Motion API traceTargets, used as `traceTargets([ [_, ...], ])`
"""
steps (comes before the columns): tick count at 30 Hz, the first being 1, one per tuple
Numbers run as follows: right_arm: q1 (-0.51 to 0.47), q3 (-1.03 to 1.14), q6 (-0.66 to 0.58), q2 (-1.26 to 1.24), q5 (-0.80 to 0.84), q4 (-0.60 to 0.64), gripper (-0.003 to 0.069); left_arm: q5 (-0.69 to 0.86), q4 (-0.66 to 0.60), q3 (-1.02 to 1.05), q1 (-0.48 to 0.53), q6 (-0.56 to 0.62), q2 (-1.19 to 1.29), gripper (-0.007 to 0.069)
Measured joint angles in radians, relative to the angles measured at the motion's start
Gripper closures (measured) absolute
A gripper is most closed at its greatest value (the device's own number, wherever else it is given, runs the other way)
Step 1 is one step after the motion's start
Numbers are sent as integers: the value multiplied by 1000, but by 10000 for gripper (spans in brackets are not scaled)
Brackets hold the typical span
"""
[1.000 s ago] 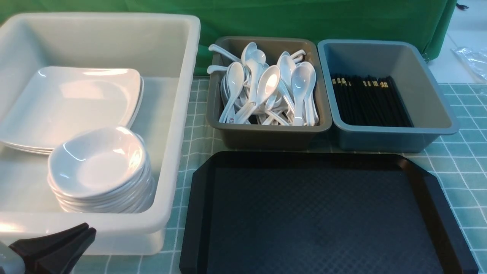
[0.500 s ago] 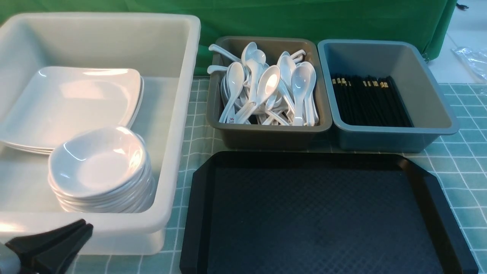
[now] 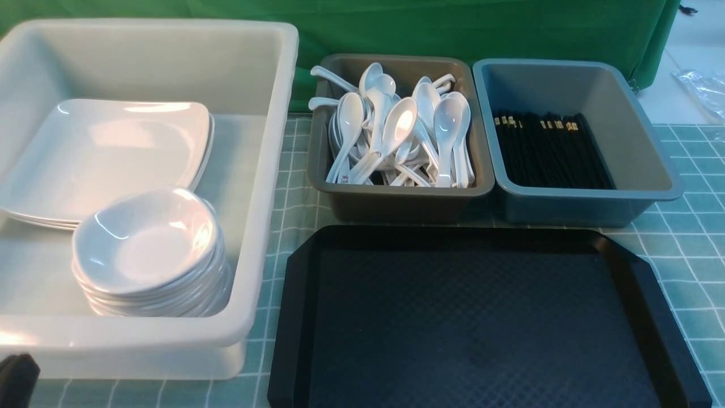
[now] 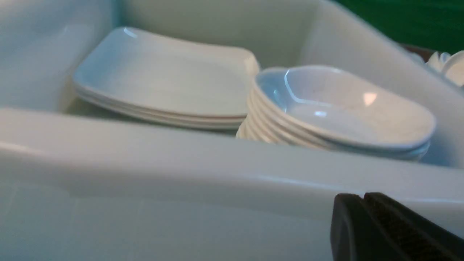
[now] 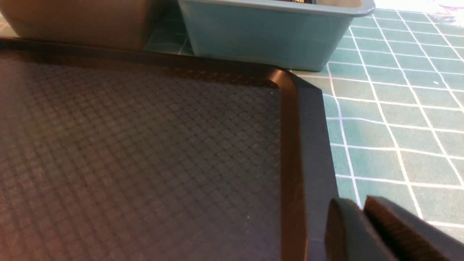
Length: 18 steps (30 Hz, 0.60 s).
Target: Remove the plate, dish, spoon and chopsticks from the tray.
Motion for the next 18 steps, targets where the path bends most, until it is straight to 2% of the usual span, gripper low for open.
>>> traceTargets([
  [18, 0, 0, 0, 0, 0, 0, 515, 22, 17, 0, 2, -6, -4, 613],
])
